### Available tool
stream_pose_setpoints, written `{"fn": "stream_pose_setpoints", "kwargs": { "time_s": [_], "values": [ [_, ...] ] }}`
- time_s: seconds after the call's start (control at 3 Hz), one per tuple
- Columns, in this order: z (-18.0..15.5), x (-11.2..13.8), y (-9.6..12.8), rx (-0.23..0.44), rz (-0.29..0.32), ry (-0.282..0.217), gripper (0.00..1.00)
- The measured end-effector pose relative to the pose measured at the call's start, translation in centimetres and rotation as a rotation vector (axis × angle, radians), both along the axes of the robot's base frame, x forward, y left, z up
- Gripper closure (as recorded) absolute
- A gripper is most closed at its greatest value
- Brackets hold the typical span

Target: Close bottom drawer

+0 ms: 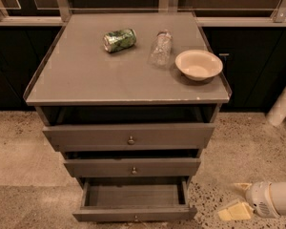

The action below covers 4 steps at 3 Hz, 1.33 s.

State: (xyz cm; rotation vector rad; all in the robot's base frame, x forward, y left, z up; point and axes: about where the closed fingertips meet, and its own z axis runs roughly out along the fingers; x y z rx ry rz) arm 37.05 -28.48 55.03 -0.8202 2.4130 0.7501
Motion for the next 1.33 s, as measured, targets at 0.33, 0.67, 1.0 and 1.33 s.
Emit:
{"fn": "stream_pose_setpoints", "kwargs": {
  "time_s": [0.33, 0.67, 1.0, 1.33],
  "values": [
    [0.1, 0.0, 0.0, -0.001, 0.0, -0.001, 0.43],
    [0.1, 0.0, 0.0, -0.001, 0.0, -0.001, 0.65],
    [-2.4, 0.2, 0.0, 0.047, -0.025, 0.042, 0.88],
    [-8.4, 1.7, -0.1, 0.111, -0.078, 0.128, 1.0]
  ]
}}
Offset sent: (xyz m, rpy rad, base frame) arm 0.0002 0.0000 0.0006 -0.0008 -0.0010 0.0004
